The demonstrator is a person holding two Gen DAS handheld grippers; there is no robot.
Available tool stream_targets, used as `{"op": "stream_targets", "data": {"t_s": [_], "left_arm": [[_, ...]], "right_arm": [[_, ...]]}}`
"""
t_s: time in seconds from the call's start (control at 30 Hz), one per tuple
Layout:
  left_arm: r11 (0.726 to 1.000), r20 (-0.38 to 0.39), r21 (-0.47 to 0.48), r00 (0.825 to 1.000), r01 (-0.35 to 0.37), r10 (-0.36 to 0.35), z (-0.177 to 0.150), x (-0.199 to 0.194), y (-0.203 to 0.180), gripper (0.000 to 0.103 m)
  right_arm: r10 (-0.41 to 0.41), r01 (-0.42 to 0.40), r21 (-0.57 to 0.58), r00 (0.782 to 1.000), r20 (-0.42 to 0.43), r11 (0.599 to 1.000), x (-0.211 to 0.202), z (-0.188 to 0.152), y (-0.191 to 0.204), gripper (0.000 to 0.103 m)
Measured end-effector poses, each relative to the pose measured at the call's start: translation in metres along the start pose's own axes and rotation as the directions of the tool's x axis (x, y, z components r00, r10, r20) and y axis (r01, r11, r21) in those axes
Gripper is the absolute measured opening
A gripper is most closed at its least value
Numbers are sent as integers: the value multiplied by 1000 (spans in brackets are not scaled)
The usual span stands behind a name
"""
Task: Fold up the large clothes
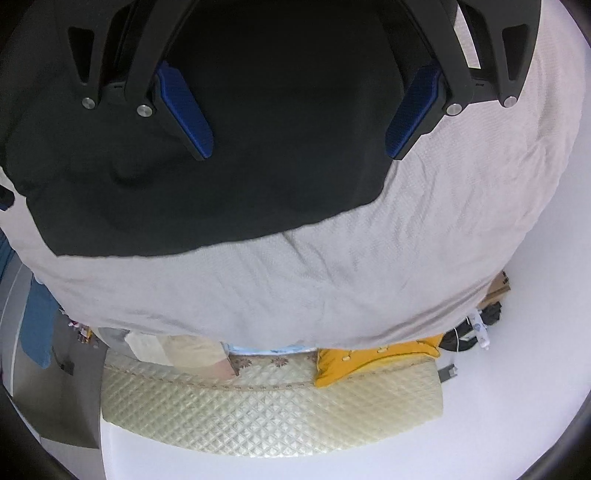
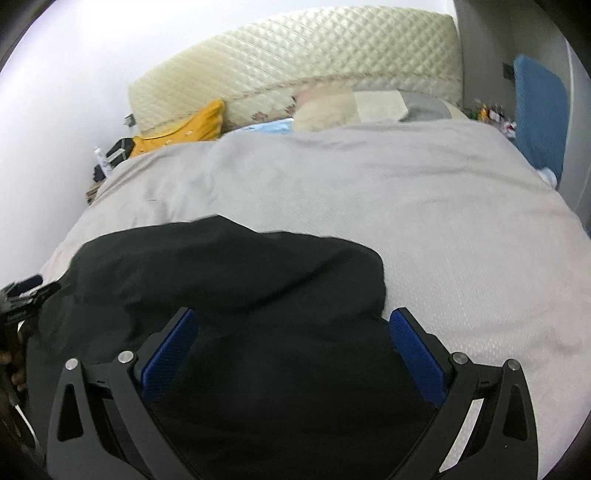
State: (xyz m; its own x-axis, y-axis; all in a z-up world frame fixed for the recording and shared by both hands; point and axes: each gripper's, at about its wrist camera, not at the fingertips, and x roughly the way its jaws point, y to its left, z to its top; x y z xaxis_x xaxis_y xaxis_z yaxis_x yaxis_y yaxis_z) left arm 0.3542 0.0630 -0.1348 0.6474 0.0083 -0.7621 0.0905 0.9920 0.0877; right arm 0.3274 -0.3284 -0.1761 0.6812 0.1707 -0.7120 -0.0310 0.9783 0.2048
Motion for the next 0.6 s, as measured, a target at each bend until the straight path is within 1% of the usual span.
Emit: {"op": "stream_targets", "data": {"t_s": [0.1,0.13,0.2,0.33,0.43,0.5,0.53,0.6], "left_arm": [[1000,-2,-9,1000,18,-18,-3,5,2,95],[999,2,-16,1000,28,-28,-5,7,3,95],[999,6,-24,999,36,-36,-8,10,6,95],[993,-4,-65,995,97,-97,-16,20,12,97],[988,-7,-90,992,122,-123,-17,21,16,97],[989,-5,-95,993,117,-118,-17,19,16,97],[990,2,-96,995,104,-104,-17,17,15,96],[992,8,-100,997,83,-82,-16,13,13,96]], "right_arm": [[5,-6,-7,997,-73,1000,23,-8,1,103],[9,-10,-12,996,-86,1000,29,-9,3,103],[13,-14,-12,997,-71,1000,32,-13,3,103],[37,-35,20,996,-77,999,39,-19,-4,103],[42,-39,35,995,-85,999,40,-20,-8,103],[25,-22,29,995,-92,999,39,-20,-6,103],[12,-10,21,995,-94,1000,37,-20,-4,103],[-31,30,-16,996,-82,999,32,-17,3,103]]}}
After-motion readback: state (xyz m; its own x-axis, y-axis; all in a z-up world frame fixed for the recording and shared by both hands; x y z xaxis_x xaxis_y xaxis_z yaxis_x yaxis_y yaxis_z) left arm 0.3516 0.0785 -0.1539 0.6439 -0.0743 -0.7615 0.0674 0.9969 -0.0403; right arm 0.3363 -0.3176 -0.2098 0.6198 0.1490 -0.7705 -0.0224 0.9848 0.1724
